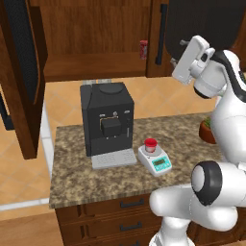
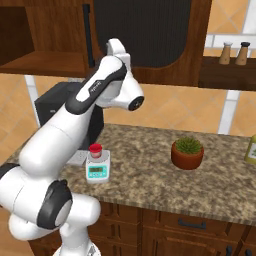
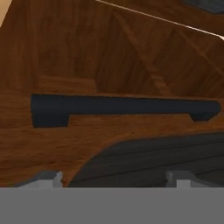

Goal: Pick the jam and place it on the digital scale for weighing, and close the cabinet.

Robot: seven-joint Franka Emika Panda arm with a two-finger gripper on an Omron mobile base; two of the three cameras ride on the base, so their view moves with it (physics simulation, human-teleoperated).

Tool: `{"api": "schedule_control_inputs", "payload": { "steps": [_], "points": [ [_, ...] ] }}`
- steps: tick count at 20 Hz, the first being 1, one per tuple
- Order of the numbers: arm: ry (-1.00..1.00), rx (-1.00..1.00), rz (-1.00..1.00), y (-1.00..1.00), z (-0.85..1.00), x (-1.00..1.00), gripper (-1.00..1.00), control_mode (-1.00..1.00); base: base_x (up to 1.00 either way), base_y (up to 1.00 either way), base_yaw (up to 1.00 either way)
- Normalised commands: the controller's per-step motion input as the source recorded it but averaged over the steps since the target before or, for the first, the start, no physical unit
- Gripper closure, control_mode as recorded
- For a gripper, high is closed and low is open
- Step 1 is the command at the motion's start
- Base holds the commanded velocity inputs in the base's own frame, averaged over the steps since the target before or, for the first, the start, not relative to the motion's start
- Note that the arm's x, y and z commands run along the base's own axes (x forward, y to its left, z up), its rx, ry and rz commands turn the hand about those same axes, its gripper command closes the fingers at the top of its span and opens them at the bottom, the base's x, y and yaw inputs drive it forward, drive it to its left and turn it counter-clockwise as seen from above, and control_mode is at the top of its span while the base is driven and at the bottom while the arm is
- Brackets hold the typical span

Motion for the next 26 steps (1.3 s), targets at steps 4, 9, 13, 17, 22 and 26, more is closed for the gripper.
{"api": "schedule_control_inputs", "payload": {
  "steps": [4, 9, 13, 17, 22, 26],
  "points": [
    [0.0, 0.0, 0.0, -0.19, 0.01, -1.0, -1.0, -1.0, 0.0, 0.0, 0.0],
    [-0.08, 0.0, 0.01, 0.27, 0.0, -1.0, -1.0, -1.0, 0.0, 0.0, 0.0],
    [-0.07, 0.0, 0.06, 0.91, 0.14, -1.0, -1.0, -1.0, 0.0, 0.0, 0.0],
    [0.0, 0.0, 0.04, 0.98, 0.47, -1.0, -1.0, -1.0, 0.0, 0.0, 0.0],
    [0.02, 0.0, 0.04, 1.0, 0.38, -0.83, -1.0, -1.0, 0.0, 0.0, 0.0],
    [0.11, 0.0, 0.04, 0.94, 0.05, -0.66, -1.0, -1.0, 0.0, 0.0, 0.0]
  ]
}}
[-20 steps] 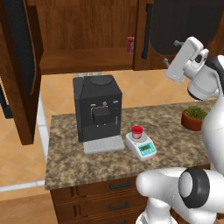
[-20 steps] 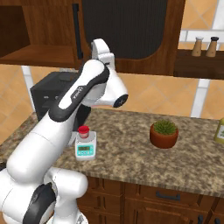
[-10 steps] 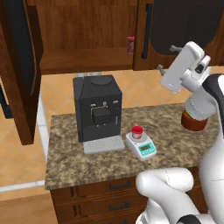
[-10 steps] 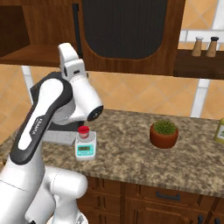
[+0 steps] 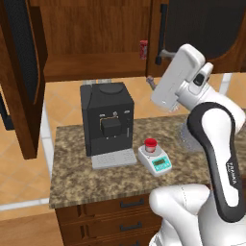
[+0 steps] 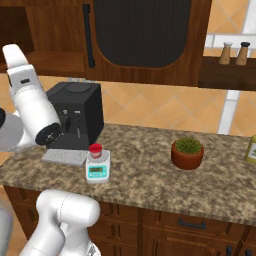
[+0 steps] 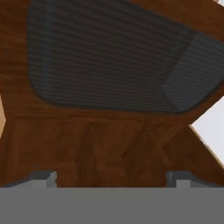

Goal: Pick the jam and place it on the digital scale for weighing, and close the cabinet.

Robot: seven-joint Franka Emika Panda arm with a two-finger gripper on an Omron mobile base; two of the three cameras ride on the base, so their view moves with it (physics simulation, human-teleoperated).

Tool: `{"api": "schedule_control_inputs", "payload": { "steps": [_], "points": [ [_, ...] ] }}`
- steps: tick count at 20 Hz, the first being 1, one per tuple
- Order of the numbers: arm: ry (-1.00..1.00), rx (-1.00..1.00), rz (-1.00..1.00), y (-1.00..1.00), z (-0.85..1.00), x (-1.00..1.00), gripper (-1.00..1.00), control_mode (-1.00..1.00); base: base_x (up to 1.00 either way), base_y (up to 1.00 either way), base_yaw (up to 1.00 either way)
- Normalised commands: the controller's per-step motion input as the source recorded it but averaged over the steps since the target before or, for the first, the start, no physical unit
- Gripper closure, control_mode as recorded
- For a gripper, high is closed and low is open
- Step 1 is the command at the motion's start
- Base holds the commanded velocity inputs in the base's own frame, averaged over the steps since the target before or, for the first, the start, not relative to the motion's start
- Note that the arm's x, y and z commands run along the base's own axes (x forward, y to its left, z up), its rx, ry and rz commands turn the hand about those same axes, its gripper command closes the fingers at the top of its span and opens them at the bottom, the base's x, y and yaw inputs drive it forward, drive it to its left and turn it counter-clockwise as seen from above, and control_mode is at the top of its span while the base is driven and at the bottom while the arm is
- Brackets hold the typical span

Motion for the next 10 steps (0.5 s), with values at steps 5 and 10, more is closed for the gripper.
{"api": "schedule_control_inputs", "payload": {
  "steps": [5, 10],
  "points": [
    [0.07, -0.02, 0.08, 0.48, 0.0, -0.81, -1.0, -1.0, 0.0, 0.0, 0.0],
    [0.02, 0.01, 0.11, 0.45, -0.56, -0.27, -1.0, -1.0, 0.0, 0.0, 0.0]
  ]
}}
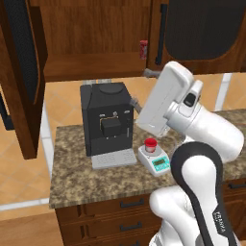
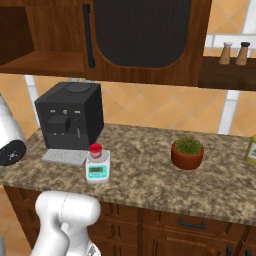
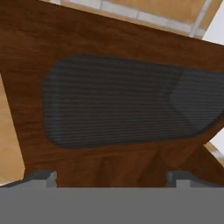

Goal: Pick the jam and place it on the digital scale for weighing, and close the cabinet.

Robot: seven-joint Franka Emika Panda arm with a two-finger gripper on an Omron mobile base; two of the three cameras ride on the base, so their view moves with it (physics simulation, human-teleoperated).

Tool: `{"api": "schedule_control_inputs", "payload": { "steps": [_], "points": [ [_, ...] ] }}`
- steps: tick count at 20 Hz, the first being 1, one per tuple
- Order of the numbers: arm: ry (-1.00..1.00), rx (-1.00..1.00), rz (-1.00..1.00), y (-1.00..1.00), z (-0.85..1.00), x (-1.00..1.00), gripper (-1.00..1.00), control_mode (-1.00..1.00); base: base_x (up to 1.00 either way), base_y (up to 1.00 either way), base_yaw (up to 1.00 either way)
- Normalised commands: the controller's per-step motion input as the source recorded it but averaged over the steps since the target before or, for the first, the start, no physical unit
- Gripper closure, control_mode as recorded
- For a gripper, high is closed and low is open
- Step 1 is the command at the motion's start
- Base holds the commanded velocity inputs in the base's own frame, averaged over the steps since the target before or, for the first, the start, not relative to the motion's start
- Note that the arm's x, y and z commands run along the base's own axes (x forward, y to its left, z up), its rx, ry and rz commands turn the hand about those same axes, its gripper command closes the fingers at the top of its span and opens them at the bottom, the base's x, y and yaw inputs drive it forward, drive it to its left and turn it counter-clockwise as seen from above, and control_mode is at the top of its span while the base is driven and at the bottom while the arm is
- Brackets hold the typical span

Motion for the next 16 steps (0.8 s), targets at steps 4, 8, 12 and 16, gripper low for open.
{"api": "schedule_control_inputs", "payload": {
  "steps": [4, 8, 12, 16],
  "points": [
    [-0.12, 0.13, 0.07, 0.45, -1.0, 0.2, -1.0, -1.0, 0.0, 0.0, 0.0],
    [-0.16, 0.08, 0.02, 0.98, -0.8, 0.29, -1.0, -1.0, 0.0, 0.0, 0.0],
    [-0.13, 0.15, 0.0, 0.95, -0.85, 0.69, -1.0, -1.0, 0.0, 0.0, 0.0],
    [-0.13, 0.13, 0.0, 0.65, -0.68, 0.43, -1.0, -1.0, 0.0, 0.0, 0.0]
  ]
}}
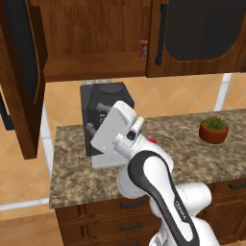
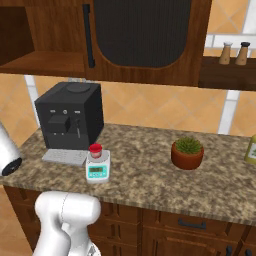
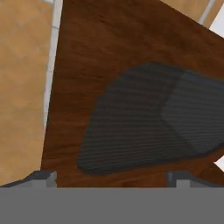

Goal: Pick the jam and place it on the digital scale for weighing, and close the cabinet.

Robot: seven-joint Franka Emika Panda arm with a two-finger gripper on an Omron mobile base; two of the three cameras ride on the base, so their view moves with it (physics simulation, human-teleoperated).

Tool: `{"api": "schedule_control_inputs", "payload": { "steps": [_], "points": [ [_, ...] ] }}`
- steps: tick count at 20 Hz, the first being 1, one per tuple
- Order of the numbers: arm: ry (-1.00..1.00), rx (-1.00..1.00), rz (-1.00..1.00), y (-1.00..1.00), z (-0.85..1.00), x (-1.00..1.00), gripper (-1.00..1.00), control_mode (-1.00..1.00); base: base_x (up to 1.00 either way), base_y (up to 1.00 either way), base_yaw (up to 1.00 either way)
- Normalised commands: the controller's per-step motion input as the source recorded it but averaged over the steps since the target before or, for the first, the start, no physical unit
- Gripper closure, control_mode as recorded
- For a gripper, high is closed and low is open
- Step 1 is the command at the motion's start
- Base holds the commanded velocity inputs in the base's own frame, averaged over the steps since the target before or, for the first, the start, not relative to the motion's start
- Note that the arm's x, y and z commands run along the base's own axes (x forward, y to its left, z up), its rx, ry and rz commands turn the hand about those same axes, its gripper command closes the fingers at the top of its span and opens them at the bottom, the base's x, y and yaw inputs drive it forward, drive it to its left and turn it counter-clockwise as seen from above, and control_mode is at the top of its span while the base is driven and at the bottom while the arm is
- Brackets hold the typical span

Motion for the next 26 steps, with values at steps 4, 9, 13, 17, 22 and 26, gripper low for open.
{"api": "schedule_control_inputs", "payload": {
  "steps": [4, 9, 13, 17, 22, 26],
  "points": [
    [-0.15, 0.0, 0.0, 1.0, -0.24, 0.28, -1.0, -1.0, 0.0, 0.0, 0.0],
    [-0.09, 0.0, -0.01, 0.9, -0.5, 0.41, -1.0, -1.0, 0.0, 0.0, 0.0],
    [-0.22, 0.05, 0.0, 0.58, -0.97, 0.02, -1.0, -1.0, 0.0, 0.0, 0.0],
    [-0.33, 0.06, -0.01, 0.96, -0.79, 0.0, -1.0, -1.0, 0.0, 0.0, 0.0],
    [-0.36, 0.19, 0.0, 0.81, -0.96, 0.0, -1.0, -1.0, 0.0, 0.0, 0.0],
    [-0.43, 0.23, 0.0, 0.11, -0.88, -0.24, -1.0, -1.0, 0.0, 0.0, 0.0]
  ]
}}
